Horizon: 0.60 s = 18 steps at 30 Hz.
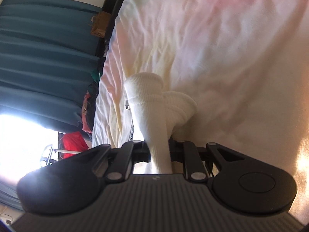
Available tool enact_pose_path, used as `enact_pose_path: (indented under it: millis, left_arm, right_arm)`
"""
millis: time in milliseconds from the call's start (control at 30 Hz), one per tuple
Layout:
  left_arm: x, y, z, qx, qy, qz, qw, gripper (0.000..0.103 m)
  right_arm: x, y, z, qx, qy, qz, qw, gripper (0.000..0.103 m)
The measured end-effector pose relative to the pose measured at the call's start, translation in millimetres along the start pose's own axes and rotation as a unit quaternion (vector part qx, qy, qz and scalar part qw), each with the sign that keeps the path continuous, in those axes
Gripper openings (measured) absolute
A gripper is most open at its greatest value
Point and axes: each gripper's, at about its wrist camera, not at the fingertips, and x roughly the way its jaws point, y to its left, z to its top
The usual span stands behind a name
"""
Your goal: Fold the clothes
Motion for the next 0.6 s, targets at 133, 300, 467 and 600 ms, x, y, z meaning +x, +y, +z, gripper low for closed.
enact_pose_path:
  millis: [133,300,467,600]
  left_arm:
    - [-8.1,-6.4,-7.7,0.056,0.010,0.016,0.9982,0.046]
    - [-36.1,-23.4,-20.2,0.129,-0.015,0.040,0.9907,0.069]
    - [-67.8,-47.5,-30.3,0.186,-0.064,0.055,0.9789,0.082]
    - [-86.6,-76.7,-35.1,0.205,-0.093,0.039,0.9736,0.086]
  right_arm:
    - [0.6,1.4,-1.6,0.003,0.011,0.010,1.000,0.020]
    - [9.3,0.2,1.6,0.012,0.025,0.023,0.999,0.054]
    - [24.8,3.9,3.0,-0.006,0.041,0.043,0.998,0.080]
    - [35.0,10.5,7.0,-0.052,0.041,0.031,0.997,0.078]
